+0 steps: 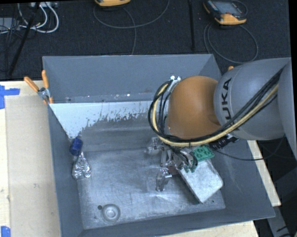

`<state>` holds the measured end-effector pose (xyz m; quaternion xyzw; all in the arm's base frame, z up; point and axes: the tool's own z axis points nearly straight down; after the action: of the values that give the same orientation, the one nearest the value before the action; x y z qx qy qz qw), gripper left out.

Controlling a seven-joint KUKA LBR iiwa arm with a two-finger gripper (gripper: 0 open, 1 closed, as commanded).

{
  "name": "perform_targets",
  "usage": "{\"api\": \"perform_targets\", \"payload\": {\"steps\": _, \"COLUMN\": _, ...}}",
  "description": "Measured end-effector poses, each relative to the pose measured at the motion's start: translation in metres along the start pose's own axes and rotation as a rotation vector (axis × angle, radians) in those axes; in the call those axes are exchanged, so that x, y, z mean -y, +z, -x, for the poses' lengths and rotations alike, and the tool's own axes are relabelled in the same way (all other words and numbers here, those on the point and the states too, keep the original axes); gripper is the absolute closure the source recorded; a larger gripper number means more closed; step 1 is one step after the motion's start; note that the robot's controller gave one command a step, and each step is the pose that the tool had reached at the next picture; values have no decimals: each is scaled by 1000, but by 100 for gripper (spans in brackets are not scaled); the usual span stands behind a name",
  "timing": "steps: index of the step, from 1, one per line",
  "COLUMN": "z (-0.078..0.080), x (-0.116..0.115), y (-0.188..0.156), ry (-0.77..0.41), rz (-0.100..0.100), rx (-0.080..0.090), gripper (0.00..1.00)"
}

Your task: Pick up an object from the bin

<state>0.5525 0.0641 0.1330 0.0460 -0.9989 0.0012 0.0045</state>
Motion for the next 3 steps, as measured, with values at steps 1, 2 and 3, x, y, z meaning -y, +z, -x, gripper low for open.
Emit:
{"api": "perform_targets", "payload": {"steps": 1, "z": 42, "x": 52, "y": 11, "ry": -23, "rz": -1, "rx": 12, "gripper": 0}}
{"api": "perform_targets", "payload": {"steps": 2, "z": 45, "x": 109, "y": 57, "ry": -172, "rz": 14, "rx": 12, "gripper": 0}}
{"api": "perform_targets", "payload": {"steps": 3, "z": 35, "x": 148, "y": 59, "ry": -174, "rz": 5, "rx": 21, "gripper": 0}}
